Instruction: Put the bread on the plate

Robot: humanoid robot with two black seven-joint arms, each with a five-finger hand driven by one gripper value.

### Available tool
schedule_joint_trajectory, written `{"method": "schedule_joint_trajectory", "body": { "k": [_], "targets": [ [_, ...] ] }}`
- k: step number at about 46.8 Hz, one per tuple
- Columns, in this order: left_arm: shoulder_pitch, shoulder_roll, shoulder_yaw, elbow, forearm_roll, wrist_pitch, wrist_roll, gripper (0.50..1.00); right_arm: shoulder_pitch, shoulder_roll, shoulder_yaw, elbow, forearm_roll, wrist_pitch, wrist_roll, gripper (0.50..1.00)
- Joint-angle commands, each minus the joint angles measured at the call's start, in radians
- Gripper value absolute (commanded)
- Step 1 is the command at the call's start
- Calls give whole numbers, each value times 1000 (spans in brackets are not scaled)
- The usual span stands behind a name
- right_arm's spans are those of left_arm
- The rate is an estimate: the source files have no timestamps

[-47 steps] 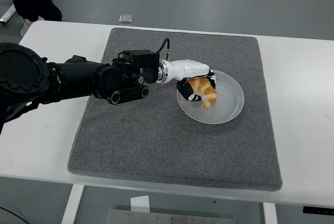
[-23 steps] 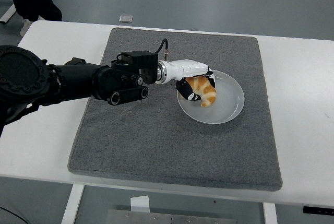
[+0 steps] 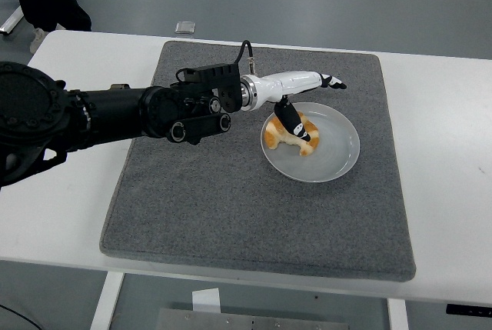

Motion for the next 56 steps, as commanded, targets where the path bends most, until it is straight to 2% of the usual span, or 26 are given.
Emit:
{"method": "schedule_joint_trajectory", "body": {
  "k": [1,12,21,40,47,56],
  "targets": [
    [-12,0,-31,-2,-4,-1,0,1000,0,0,0,0,0,1,0,952],
    [-20,0,-152,-2,-60,-21,1,1000,0,0,0,0,0,1,0,952],
    [4,1,-336,14,-224,-34,3,1000,0,0,0,0,0,0,0,952],
    [137,141,-669,40,-580,-7,20,1000,0,0,0,0,0,1,0,954],
    [189,212,-749,31,-674,-9,20,1000,0,0,0,0,0,0,0,952],
    [281,242,-871,28,-762,-17,20,1000,0,0,0,0,0,0,0,952]
  ]
}}
